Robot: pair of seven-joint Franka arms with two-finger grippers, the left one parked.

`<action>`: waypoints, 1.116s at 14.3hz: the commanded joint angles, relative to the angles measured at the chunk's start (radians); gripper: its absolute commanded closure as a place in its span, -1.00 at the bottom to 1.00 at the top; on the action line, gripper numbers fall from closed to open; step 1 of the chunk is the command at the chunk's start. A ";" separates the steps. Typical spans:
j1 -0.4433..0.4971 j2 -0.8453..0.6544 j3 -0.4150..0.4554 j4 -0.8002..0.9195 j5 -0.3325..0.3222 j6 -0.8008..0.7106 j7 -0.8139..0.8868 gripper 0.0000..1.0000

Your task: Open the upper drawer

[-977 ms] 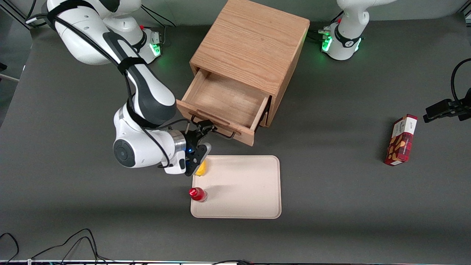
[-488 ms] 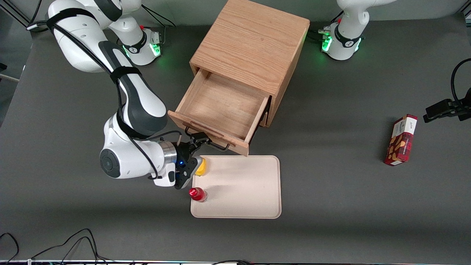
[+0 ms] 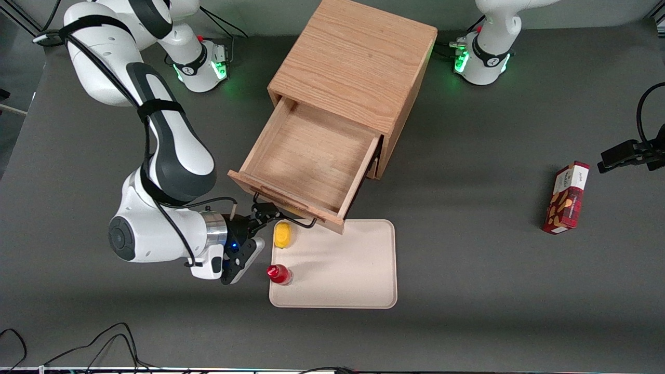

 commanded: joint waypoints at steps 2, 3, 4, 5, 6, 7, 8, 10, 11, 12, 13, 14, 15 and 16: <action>0.001 -0.057 -0.036 0.049 -0.014 -0.082 -0.003 -1.00; 0.010 -0.098 -0.062 0.044 -0.041 -0.085 0.002 -1.00; 0.013 -0.141 -0.070 0.033 -0.102 -0.085 0.011 -1.00; 0.010 -0.181 -0.072 0.033 -0.161 -0.088 0.021 -1.00; 0.015 -0.229 -0.073 0.030 -0.208 -0.114 0.043 -1.00; 0.015 -0.279 -0.073 0.023 -0.256 -0.151 0.099 -1.00; 0.012 -0.330 -0.073 0.016 -0.318 -0.192 0.160 -1.00; 0.003 -0.442 -0.075 -0.005 -0.377 -0.271 0.254 -1.00; -0.002 -0.500 -0.078 -0.022 -0.377 -0.297 0.282 -1.00; -0.010 -0.554 -0.104 -0.039 -0.382 -0.340 0.285 -1.00; -0.010 -0.610 -0.151 -0.075 -0.368 -0.457 0.296 -1.00; -0.010 -0.657 -0.180 -0.102 -0.359 -0.542 0.323 -1.00; -0.011 -0.699 -0.212 -0.141 -0.362 -0.591 0.356 -1.00; -0.010 -0.762 -0.243 -0.219 -0.364 -0.627 0.403 -1.00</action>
